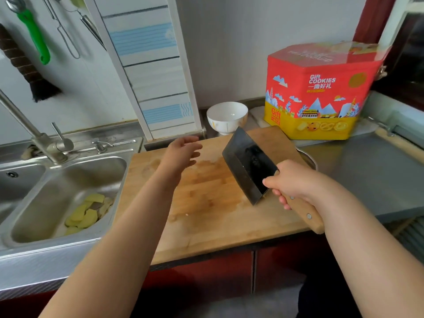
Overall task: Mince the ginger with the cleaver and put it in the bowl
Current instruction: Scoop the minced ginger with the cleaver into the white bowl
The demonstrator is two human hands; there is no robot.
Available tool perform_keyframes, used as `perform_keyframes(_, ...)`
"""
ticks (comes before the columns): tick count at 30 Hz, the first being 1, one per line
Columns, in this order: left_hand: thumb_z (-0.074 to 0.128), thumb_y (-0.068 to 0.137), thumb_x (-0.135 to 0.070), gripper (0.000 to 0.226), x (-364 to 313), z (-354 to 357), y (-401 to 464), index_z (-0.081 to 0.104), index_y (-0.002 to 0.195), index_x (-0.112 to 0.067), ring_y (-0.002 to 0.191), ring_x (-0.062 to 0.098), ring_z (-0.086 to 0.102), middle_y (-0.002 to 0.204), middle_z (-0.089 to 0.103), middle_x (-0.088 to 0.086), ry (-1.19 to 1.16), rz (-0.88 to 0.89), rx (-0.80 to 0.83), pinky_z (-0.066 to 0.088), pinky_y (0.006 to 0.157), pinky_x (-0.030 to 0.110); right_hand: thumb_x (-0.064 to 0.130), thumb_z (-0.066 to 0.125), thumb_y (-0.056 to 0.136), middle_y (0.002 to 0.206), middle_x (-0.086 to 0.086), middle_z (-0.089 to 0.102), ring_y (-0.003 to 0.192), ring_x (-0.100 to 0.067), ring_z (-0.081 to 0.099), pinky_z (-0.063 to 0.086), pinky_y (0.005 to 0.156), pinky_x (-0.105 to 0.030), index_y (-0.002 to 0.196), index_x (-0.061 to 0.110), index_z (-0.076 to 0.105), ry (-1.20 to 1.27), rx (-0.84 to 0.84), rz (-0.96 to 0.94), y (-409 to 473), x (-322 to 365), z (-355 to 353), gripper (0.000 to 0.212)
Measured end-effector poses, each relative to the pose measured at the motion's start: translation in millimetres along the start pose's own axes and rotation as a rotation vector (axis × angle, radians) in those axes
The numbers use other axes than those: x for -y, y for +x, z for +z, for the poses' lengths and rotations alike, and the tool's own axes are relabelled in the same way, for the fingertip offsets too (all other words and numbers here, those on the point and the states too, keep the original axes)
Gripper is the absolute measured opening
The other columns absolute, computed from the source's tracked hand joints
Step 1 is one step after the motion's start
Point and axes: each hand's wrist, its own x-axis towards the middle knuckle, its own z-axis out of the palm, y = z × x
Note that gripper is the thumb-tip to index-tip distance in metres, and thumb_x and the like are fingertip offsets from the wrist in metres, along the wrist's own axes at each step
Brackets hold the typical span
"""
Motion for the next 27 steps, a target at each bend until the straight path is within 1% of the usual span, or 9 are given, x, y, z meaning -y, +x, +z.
perform_keyframes(3, 0.051, 0.097, -0.017, 0.037, -19.9, 18.0, 42.6, 0.050, 0.133, -0.005, 0.104, 0.027, 0.063, 0.124, 0.060, 0.013, -0.394, -0.276, 0.108, 0.054, 0.078, 0.034, 0.018, 0.055, 0.097, 0.057, -0.007, 0.054, 0.048, -0.019, 0.053, 0.051, 0.048, -0.028, 0.069, 0.005, 0.051, 0.011, 0.017, 0.006, 2.0, -2.6, -0.2, 0.031)
perform_keyframes(5, 0.053, 0.096, -0.019, 0.049, -31.1, 30.3, 68.0, 0.038, 0.141, -0.005, 0.103, 0.033, 0.064, 0.134, 0.051, 0.018, -0.461, -0.353, 0.113, 0.056, 0.083, 0.040, 0.017, 0.054, 0.097, 0.058, -0.007, 0.052, 0.045, -0.017, 0.051, 0.049, 0.043, -0.026, 0.071, 0.005, 0.049, 0.034, 0.024, 0.004, 3.0, -4.7, -0.7, 0.030)
perform_keyframes(9, 0.063, 0.090, -0.017, 0.070, -41.6, 54.5, 107.3, 0.025, 0.149, -0.020, 0.107, 0.046, 0.059, 0.150, 0.032, 0.018, -0.486, -0.419, 0.036, 0.058, 0.079, 0.050, 0.021, 0.053, 0.099, 0.061, -0.008, 0.056, 0.045, -0.018, 0.053, 0.049, 0.046, -0.027, 0.080, 0.005, 0.052, 0.033, 0.066, 0.002, 5.5, -7.1, -2.7, 0.025)
perform_keyframes(12, 0.062, 0.090, -0.016, 0.065, -42.6, 70.6, 126.2, 0.029, 0.146, -0.020, 0.118, 0.047, 0.049, 0.149, 0.033, 0.016, -0.520, -0.455, 0.008, 0.059, 0.067, 0.054, 0.022, 0.052, 0.099, 0.067, -0.009, 0.058, 0.047, -0.017, 0.055, 0.050, 0.047, -0.026, 0.098, 0.003, 0.058, 0.041, 0.100, 0.008, 9.6, -9.8, -5.2, 0.020)
perform_keyframes(15, 0.062, 0.091, -0.015, 0.060, -44.9, 81.1, 134.6, 0.034, 0.144, -0.018, 0.124, 0.046, 0.041, 0.146, 0.032, 0.015, -0.520, -0.459, -0.042, 0.057, 0.070, 0.058, 0.021, 0.051, 0.098, 0.064, -0.009, 0.059, 0.046, -0.017, 0.054, 0.048, 0.047, -0.026, 0.105, 0.004, 0.058, 0.031, 0.136, 0.005, 13.6, -11.4, -8.8, 0.020)
perform_keyframes(19, 0.060, 0.092, -0.011, 0.058, -38.4, 88.8, 138.6, 0.033, 0.144, -0.017, 0.121, 0.043, 0.042, 0.134, 0.035, 0.015, -0.516, -0.485, -0.108, 0.057, 0.074, 0.056, 0.020, 0.051, 0.098, 0.061, -0.008, 0.058, 0.043, -0.017, 0.053, 0.047, 0.047, -0.027, 0.101, 0.004, 0.054, 0.044, 0.149, -0.002, 16.1, -13.5, -10.8, 0.016)
perform_keyframes(22, 0.061, 0.090, -0.006, 0.057, -33.5, 92.8, 142.0, 0.036, 0.141, -0.016, 0.117, 0.042, 0.045, 0.137, 0.036, 0.016, -0.485, -0.501, -0.121, 0.059, 0.069, 0.052, 0.019, 0.051, 0.097, 0.055, -0.006, 0.056, 0.039, -0.015, 0.051, 0.045, 0.045, -0.025, 0.094, 0.005, 0.051, 0.047, 0.145, -0.009, 17.3, -14.8, -10.7, 0.014)
perform_keyframes(25, 0.060, 0.089, -0.004, 0.056, -36.2, 92.5, 143.4, 0.037, 0.139, -0.015, 0.115, 0.040, 0.048, 0.135, 0.040, 0.017, -0.440, -0.497, -0.117, 0.060, 0.067, 0.049, 0.018, 0.051, 0.098, 0.056, -0.006, 0.056, 0.040, -0.015, 0.051, 0.046, 0.045, -0.026, 0.103, 0.005, 0.048, 0.078, 0.141, -0.021, 17.5, -14.9, -9.3, 0.014)
perform_keyframes(27, 0.057, 0.089, -0.003, 0.057, -37.2, 93.2, 143.3, 0.035, 0.141, -0.015, 0.116, 0.040, 0.048, 0.137, 0.039, 0.017, -0.432, -0.502, -0.113, 0.060, 0.065, 0.048, 0.017, 0.051, 0.098, 0.056, -0.005, 0.055, 0.039, -0.014, 0.050, 0.046, 0.044, -0.025, 0.117, 0.006, 0.046, 0.106, 0.132, -0.026, 16.1, -15.1, -7.4, 0.022)
